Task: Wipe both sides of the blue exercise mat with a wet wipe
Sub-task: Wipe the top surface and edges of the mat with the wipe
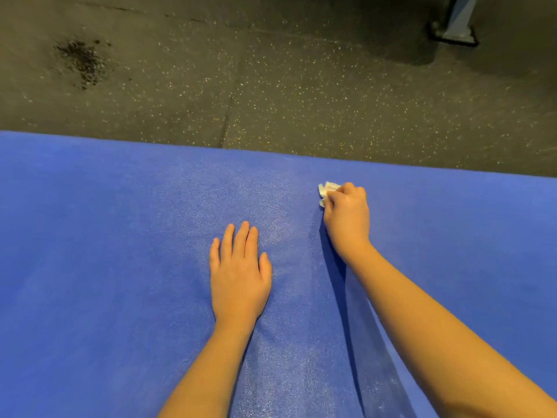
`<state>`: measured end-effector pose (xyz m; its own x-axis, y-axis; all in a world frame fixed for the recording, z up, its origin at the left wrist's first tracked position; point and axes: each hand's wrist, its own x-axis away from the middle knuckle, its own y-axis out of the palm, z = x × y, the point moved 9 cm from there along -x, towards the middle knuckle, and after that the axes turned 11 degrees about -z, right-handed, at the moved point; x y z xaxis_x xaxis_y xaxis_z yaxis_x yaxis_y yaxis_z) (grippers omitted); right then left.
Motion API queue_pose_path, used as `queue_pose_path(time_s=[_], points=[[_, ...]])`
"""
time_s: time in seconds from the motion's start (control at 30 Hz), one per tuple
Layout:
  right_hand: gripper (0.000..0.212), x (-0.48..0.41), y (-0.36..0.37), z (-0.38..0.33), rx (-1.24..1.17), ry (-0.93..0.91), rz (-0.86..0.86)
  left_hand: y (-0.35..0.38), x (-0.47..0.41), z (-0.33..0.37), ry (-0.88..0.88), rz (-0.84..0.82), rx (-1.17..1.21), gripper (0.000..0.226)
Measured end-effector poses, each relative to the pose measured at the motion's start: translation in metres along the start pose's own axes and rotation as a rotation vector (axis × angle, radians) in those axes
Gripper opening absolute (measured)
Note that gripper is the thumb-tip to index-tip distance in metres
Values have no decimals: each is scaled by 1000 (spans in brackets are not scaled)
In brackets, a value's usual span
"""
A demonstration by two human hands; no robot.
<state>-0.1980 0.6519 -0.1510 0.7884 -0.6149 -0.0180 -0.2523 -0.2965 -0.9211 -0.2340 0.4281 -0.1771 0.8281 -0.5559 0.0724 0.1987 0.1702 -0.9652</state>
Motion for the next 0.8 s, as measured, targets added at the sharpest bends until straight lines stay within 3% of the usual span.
queue_pose_path(time_s=[0.07, 0.2, 0.23, 0.33, 0.37, 0.4, 0.5, 0.53, 0.6, 0.67, 0.7, 0.73, 0.8], points=[[17, -8, 10, -23, -98, 23, -19, 0, 1, 0, -2, 6, -9, 52], [6, -2, 44, -97, -42, -493, -225, 0, 0, 0, -6, 6, -23, 52], [7, -15, 43, -89, -35, -466, -210, 0, 0, 1, -6, 5, -24, 52], [11, -54, 24, -34, -147, 50, -36, -1, -1, 1, -2, 7, -16, 53], [12, -56, 28, -32, -148, 124, -59, -1, -1, 1, -2, 10, -14, 53], [9, -55, 32, -49, -137, 51, -103, -1, -1, 1, -1, 13, -16, 53], [3, -27, 55, -125, -35, -493, -261, 0, -1, 0, -1, 8, -29, 53], [9, -25, 59, -130, 18, -586, -296, 0, -1, 0, -3, 8, -28, 53], [17, -48, 55, -110, 84, -446, -296, -1, -1, 1, -7, 7, -22, 53], [17, -74, 45, -68, 94, -44, -176, -2, 0, 1, -7, 10, -17, 53], [16, -76, 45, -62, 89, 57, -153, -2, -1, 1, -6, 11, -18, 53], [14, -74, 45, -72, 53, 36, -155, -2, -1, 1, -6, 12, -22, 53], [13, -60, 62, -114, 49, -260, -290, -2, -1, 0, -5, 11, -27, 53]])
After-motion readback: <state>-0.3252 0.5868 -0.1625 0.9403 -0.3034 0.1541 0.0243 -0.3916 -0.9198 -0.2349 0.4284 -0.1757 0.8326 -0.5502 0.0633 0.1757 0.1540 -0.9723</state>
